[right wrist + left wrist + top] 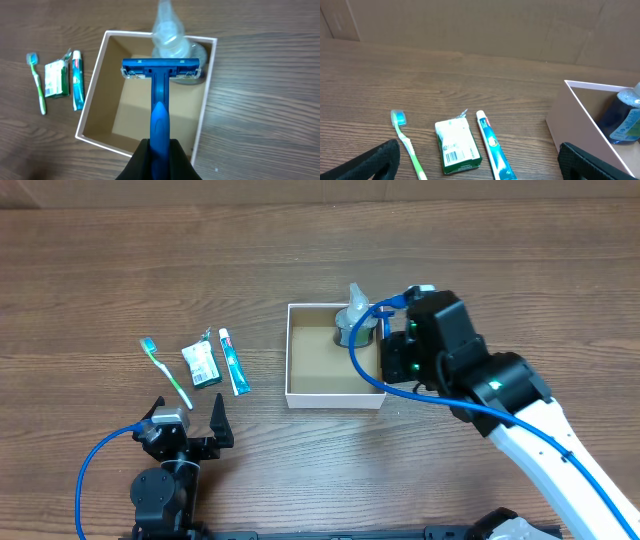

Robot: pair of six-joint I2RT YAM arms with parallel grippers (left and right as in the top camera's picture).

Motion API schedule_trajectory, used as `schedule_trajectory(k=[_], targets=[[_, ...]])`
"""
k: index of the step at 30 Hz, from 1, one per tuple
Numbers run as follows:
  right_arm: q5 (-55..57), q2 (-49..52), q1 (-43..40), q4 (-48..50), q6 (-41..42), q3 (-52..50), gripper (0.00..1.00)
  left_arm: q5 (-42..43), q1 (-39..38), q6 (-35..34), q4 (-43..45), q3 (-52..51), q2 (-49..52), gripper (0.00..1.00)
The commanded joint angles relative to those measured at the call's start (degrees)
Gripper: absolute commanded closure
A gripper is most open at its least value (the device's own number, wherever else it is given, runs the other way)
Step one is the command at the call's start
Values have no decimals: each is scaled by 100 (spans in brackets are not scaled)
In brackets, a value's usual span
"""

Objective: Pack container
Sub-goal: 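Lift the razor into the box and open the right gripper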

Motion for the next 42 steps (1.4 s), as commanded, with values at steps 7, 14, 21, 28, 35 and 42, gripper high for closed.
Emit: schedule_trajectory(k=[7, 14, 21, 28, 35, 42], targets=[[52, 1036, 433, 573, 164, 133, 93, -35, 31, -59, 4, -17, -44, 0], [501, 1532, 433, 509, 162, 131, 93, -35, 31, -59, 4, -17, -44, 0], [658, 1563, 433, 678, 162, -13, 87, -35, 31, -59, 4, -17, -44, 0], [651, 1589, 433, 780, 164, -138, 87, -35, 31, -59, 4, -17, -44, 0], [634, 1589, 433, 697, 162, -138, 86, -35, 31, -59, 4, -17, -44, 0], [605, 1587, 459, 627, 164, -136, 38, -35, 31, -59, 4, -17, -44, 0]])
